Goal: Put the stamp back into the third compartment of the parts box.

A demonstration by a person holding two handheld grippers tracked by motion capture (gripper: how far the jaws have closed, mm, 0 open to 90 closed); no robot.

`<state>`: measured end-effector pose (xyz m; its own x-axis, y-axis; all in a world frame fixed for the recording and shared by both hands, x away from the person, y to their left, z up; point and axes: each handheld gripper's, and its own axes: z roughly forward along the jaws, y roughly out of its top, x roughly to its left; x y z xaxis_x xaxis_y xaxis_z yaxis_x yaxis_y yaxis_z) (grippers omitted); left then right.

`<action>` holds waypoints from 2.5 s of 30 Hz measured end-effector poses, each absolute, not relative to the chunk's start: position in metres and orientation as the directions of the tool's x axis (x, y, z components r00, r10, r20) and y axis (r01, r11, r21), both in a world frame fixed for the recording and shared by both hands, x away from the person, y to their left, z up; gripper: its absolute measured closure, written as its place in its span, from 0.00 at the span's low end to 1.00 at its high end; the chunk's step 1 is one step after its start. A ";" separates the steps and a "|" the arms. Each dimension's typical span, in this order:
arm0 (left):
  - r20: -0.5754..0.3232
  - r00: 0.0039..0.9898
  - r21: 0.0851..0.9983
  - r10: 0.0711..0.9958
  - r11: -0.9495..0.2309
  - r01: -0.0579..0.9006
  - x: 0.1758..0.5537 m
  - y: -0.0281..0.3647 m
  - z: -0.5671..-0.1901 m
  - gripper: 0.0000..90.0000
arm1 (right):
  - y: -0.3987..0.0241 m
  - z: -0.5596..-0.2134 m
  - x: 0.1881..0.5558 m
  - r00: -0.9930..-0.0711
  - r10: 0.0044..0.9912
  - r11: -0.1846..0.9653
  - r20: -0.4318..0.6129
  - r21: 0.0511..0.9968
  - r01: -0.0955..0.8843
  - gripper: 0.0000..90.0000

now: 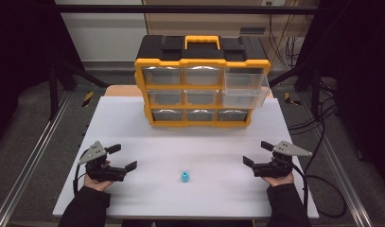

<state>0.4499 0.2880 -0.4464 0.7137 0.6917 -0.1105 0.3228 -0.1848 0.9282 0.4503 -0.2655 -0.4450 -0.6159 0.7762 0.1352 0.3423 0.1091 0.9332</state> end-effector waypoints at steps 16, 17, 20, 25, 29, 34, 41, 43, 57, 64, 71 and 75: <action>-0.102 0.712 0.929 0.695 -0.190 0.318 0.448 0.289 -0.447 0.00 | -0.262 -0.442 0.449 -0.617 0.776 0.113 0.131 0.934 0.340 0.00; -0.102 0.712 0.929 0.695 -0.190 0.318 0.448 0.289 -0.447 0.00 | -0.261 -0.441 0.449 -0.619 0.776 0.118 0.126 0.934 0.338 0.00; -0.101 0.712 0.929 0.695 -0.190 0.318 0.448 0.290 -0.447 0.00 | -0.257 -0.439 0.448 -0.628 0.769 0.127 0.118 0.935 0.330 0.00; -0.100 0.710 0.930 0.697 -0.188 0.316 0.448 0.290 -0.447 0.00 | -0.253 -0.437 0.447 -0.638 0.761 0.132 0.117 0.935 0.330 0.00; -0.100 0.710 0.930 0.697 -0.188 0.316 0.448 0.290 -0.447 0.00 | -0.249 -0.436 0.447 -0.647 0.753 0.131 0.120 0.936 0.327 0.00; -0.100 0.709 0.930 0.698 -0.188 0.316 0.448 0.290 -0.447 0.00 | -0.244 -0.435 0.447 -0.656 0.745 0.137 0.121 0.935 0.328 0.00; -0.099 0.710 0.928 0.697 -0.192 0.318 0.448 0.289 -0.447 0.00 | -0.234 -0.435 0.446 -0.671 0.732 0.151 0.116 0.933 0.327 0.00; -0.099 0.709 0.928 0.698 -0.192 0.319 0.448 0.289 -0.447 0.00 | -0.232 -0.435 0.446 -0.673 0.730 0.153 0.120 0.931 0.332 0.00; -0.098 0.708 0.930 0.699 -0.190 0.315 0.448 0.289 -0.447 0.00 | -0.215 -0.436 0.446 -0.691 0.714 0.175 0.113 0.927 0.332 0.01; -0.097 0.709 0.930 0.698 -0.191 0.316 0.448 0.289 -0.448 0.00 | -0.204 -0.436 0.446 -0.703 0.702 0.200 0.110 0.918 0.344 0.01; -0.097 0.709 0.929 0.699 -0.192 0.317 0.448 0.289 -0.448 0.00 | -0.195 -0.436 0.446 -0.714 0.692 0.220 0.105 0.912 0.346 0.01; -0.098 0.709 0.929 0.698 -0.191 0.317 0.448 0.289 -0.448 0.00 | -0.190 -0.437 0.446 -0.722 0.684 0.235 0.105 0.905 0.354 0.01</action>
<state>0.4481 0.2894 -0.4477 0.7091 0.6983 -0.0979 0.3167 -0.1914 0.9290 0.4464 -0.1898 -0.4371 -0.7221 0.6838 0.1050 0.3538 0.2346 0.9054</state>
